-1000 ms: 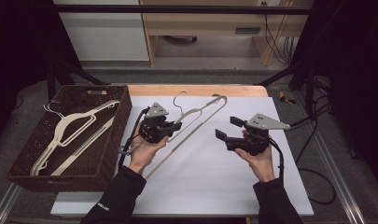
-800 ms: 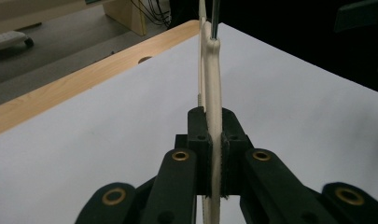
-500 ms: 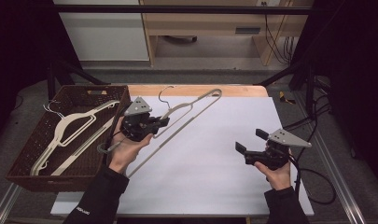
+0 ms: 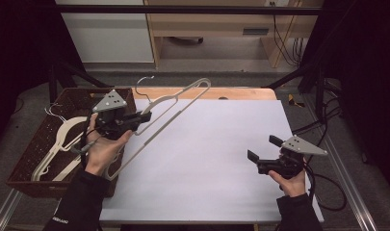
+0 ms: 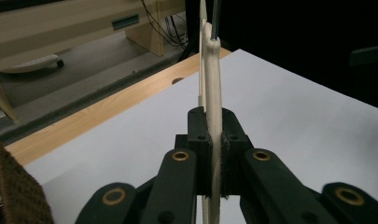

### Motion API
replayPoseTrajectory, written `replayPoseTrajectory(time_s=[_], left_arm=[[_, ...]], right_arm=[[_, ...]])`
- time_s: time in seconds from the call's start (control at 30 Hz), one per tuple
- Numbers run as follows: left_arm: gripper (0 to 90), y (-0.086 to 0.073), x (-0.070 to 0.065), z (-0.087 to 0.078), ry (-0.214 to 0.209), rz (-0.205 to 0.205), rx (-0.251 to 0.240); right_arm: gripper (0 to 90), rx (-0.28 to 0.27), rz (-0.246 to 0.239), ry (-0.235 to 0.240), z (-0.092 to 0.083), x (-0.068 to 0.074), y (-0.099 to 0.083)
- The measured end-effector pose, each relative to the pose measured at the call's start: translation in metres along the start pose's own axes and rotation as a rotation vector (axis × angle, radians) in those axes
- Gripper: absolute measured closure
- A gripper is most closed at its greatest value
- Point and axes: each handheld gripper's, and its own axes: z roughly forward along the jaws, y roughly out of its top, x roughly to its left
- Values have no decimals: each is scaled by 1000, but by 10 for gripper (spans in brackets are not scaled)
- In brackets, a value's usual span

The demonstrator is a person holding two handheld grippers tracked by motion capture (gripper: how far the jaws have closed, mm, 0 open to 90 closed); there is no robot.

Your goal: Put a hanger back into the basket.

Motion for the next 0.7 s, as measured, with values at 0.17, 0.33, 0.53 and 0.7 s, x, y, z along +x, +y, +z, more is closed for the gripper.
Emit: replayPoseTrajectory(time_s=[0.17, 0.33, 0.53, 0.7], left_arm=[[856, 3, 10, -20, 35, 1, -29], [856, 8, 19, -41, 68, 3, -50], [856, 8, 35, -59, 110, -3, -52], [856, 3, 51, -70, 141, -14, -52]], right_arm=[[17, -9, 2, -1, -2, -1, -2], [17, -16, 3, -2, -5, 1, -2], [17, -11, 4, -11, -6, 1, -3], [17, -6, 6, -9, -5, 0, -3]])
